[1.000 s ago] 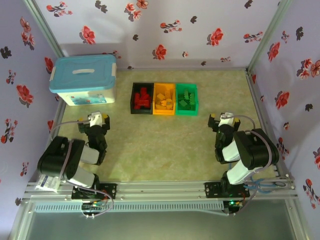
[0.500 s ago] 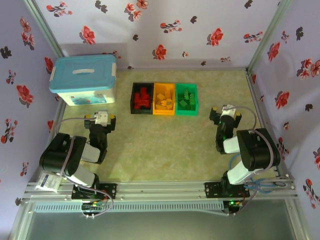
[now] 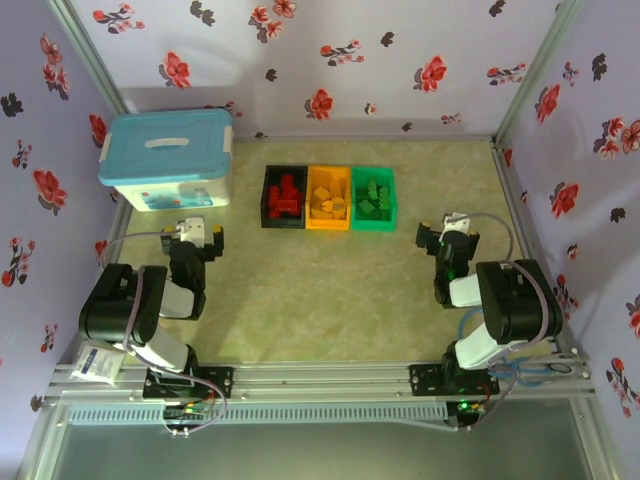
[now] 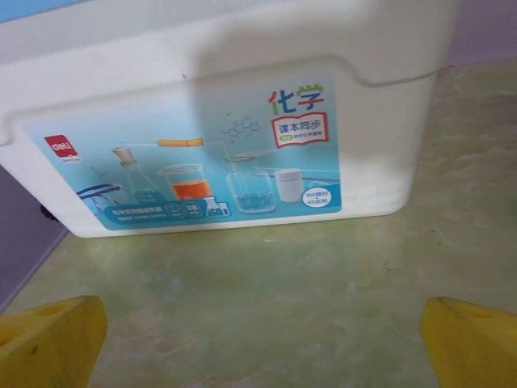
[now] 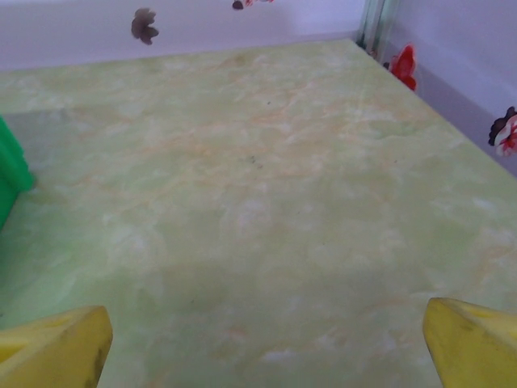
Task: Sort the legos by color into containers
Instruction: Reset both arms
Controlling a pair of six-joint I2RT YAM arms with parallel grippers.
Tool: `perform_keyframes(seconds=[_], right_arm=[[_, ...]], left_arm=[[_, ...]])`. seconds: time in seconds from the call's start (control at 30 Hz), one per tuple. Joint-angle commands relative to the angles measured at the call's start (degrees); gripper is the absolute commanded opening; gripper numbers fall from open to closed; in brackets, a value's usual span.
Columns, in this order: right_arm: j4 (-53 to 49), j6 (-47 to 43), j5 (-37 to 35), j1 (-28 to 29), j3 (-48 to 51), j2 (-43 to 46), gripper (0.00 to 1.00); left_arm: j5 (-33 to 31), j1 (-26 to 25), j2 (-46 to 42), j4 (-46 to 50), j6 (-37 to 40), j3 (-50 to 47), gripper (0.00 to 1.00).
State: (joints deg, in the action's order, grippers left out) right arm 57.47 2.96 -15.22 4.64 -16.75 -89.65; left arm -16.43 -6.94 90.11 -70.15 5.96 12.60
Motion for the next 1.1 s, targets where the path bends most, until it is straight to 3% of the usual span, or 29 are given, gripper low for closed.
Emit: perform_keyframes(seconds=[0.0, 0.07, 0.17, 0.23, 1.07], right_arm=[[-1.1, 0.1, -2.9, 0.1, -2.6, 0.3, 0.99], [-7.0, 3.5, -1.3, -2.6, -5.5, 0.2, 0.99], [-6.4, 3.7, 0.5, -3.6, -5.1, 0.4, 0.99], [-6.4, 3.7, 0.5, -3.5, -5.0, 0.5, 0.99], [-6.2, 3.6, 0.4, -3.4, -4.9, 0.6, 0.99]], left_arm=[[2.0, 0.1, 0.1, -0.7, -0.8, 0.1, 1.0], [2.3, 0.5, -0.3, 1.8, -1.1, 1.2, 1.0], [4.2, 2.8, -1.3, 12.9, -3.5, 7.2, 1.0], [10.0, 7.1, -1.6, 20.5, -7.2, 10.4, 1.0], [10.7, 7.6, -1.8, 19.6, -7.2, 9.9, 1.0]])
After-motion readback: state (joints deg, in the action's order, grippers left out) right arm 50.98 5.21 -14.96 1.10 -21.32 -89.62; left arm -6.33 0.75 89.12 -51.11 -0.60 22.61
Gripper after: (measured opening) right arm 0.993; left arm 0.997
